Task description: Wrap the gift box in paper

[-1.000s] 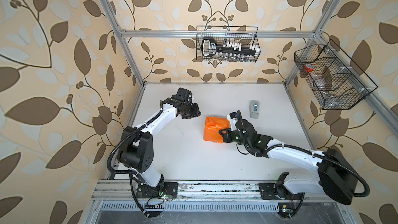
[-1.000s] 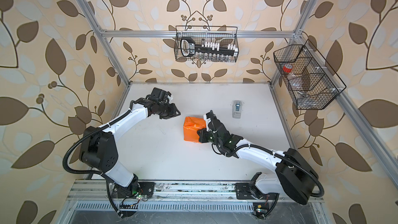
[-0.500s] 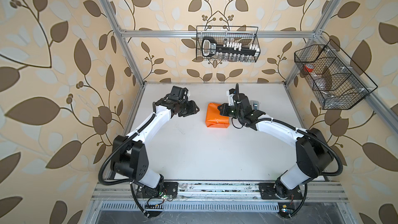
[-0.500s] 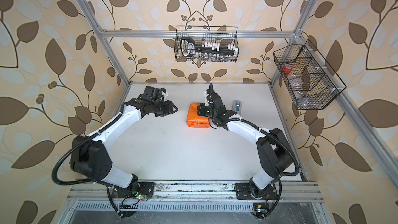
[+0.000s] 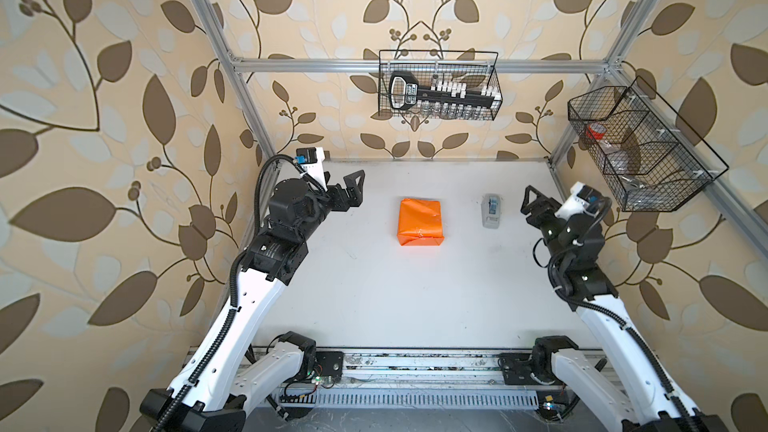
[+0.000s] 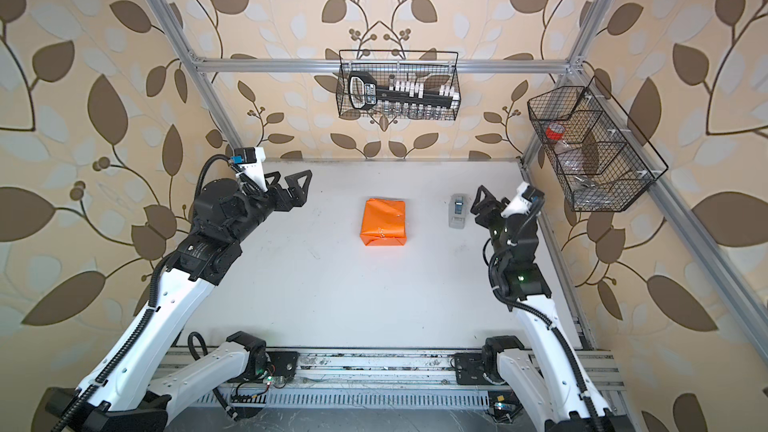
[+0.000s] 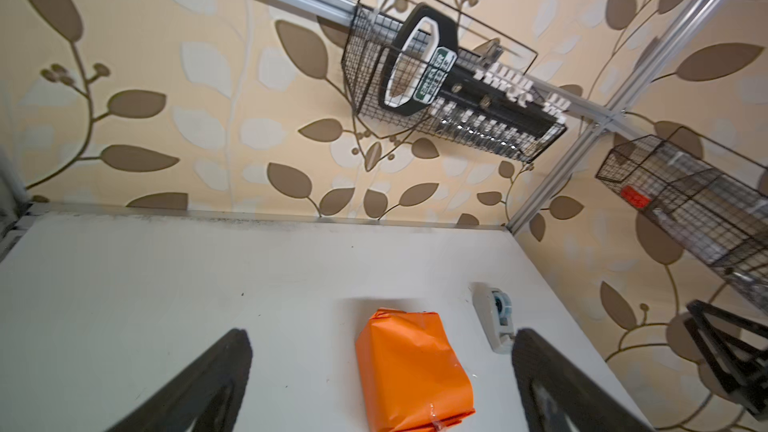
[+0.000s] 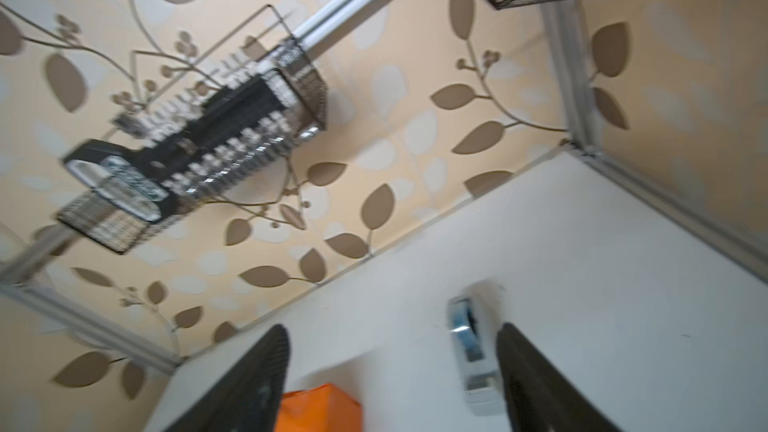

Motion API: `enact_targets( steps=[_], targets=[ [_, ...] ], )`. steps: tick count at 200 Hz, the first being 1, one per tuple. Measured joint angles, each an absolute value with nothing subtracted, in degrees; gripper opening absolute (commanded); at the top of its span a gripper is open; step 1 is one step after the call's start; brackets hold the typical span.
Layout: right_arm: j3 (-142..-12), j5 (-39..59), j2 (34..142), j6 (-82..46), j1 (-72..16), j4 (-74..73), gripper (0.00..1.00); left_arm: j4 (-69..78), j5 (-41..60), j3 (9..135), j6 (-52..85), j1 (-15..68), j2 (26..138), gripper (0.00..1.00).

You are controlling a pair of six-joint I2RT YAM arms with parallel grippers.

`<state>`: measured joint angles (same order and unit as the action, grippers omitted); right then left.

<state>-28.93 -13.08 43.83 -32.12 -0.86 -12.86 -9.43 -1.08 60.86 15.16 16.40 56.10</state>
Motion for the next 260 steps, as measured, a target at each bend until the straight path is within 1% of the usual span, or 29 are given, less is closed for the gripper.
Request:
enact_targets(
  steps=[17,42,59,73,111,115,119,134,151,177,232,260],
  targets=[
    [-21.91,-20.36,42.63,-28.05,-0.36,-13.52,0.92,-4.80,-8.43,54.37,13.85,16.03,57.54,0.99],
    [-17.54,-29.28,46.83,-19.73,-3.75,-17.37,0.92,-0.27,-17.04,39.48,13.08,14.37,62.37,0.99],
    [-12.58,-31.48,49.80,-15.97,-6.04,-23.99,0.93,1.10,-20.82,31.99,12.51,13.65,67.02,0.99],
    [-8.49,-31.51,54.04,-13.82,-6.92,-29.71,0.95,3.27,-22.55,28.42,11.66,12.82,69.97,0.99],
    [-6.42,-28.32,64.29,-8.36,-5.89,-42.92,0.96,17.04,-19.57,25.45,8.10,7.88,76.25,0.99],
    [-6.37,-27.46,65.67,-8.16,-5.28,-45.41,0.99,18.04,-19.20,25.47,7.33,7.57,76.95,0.99],
    [-6.39,-26.46,67.07,-7.94,-4.58,-47.55,1.00,19.29,-18.72,25.45,6.74,7.20,77.65,0.99],
    [-6.87,-22.33,71.96,-6.94,-2.11,-52.05,1.00,25.91,-15.94,24.21,4.51,5.52,79.66,0.99],
    [-7.27,-19.77,76.53,-6.15,-1.69,-55.66,1.00,35.35,-13.43,21.58,3.62,3.62,83.20,0.99],
    [-7.51,-18.13,77.28,-5.76,-1.85,-57.78,1.00,37.54,-12.32,21.21,3.25,2.24,87.53,0.99],
    [-7.51,-18.33,77.17,-4.58,-3.44,-59.83,1.00,39.27,-11.92,21.26,3.20,2.26,87.50,0.99],
    [-7.77,-16.49,77.19,-3.33,-3.53,-59.37,1.00,39.27,-11.92,21.28,3.20,2.26,87.50,0.99]
  ],
)
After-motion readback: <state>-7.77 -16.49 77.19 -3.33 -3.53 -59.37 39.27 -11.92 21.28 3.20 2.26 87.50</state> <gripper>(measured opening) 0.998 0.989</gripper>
